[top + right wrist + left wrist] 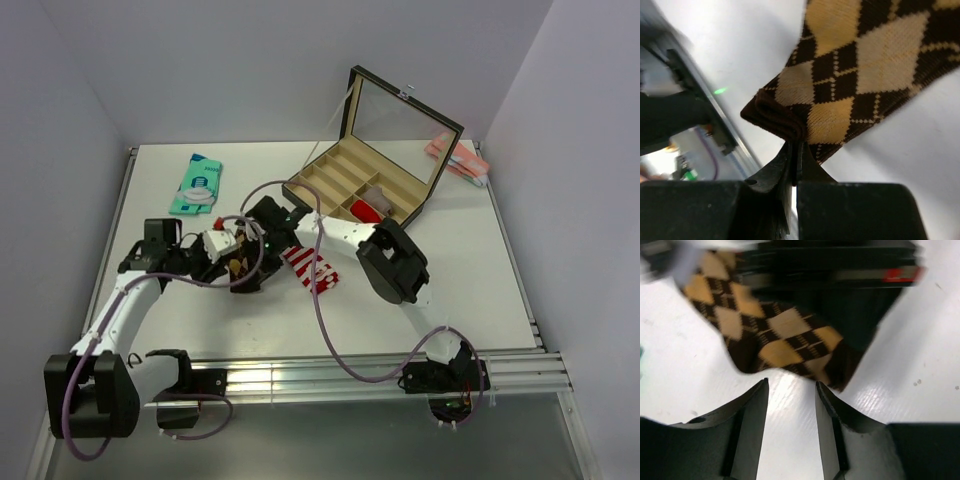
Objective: Roll the socks
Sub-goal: Roll the sock at the center of the board.
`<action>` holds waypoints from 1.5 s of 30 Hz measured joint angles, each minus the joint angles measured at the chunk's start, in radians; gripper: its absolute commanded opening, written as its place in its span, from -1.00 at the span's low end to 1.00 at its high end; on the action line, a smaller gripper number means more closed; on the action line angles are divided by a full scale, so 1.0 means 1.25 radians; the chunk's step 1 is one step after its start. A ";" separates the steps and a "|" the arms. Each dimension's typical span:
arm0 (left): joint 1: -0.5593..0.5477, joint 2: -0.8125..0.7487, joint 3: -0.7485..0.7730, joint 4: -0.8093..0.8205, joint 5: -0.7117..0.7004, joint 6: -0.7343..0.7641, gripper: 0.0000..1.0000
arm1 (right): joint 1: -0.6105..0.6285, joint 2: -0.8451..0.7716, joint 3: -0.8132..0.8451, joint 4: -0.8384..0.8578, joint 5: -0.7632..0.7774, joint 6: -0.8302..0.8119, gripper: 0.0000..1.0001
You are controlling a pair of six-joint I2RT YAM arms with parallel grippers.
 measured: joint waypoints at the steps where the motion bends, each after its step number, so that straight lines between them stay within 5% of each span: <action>1: -0.031 -0.020 -0.024 0.017 -0.021 0.006 -0.01 | -0.001 0.006 0.016 -0.009 -0.013 0.001 -0.93; 9: -0.241 -0.148 -0.200 0.125 -0.164 0.030 0.04 | -0.037 0.070 0.078 -0.033 -0.115 0.041 -0.91; 28: -0.325 -0.135 -0.281 0.287 -0.266 0.078 0.08 | -0.089 0.164 0.127 -0.058 -0.217 0.115 -0.89; 45: -0.387 -0.027 -0.352 0.499 -0.372 0.131 -0.10 | -0.098 0.167 0.127 -0.057 -0.238 0.121 -0.93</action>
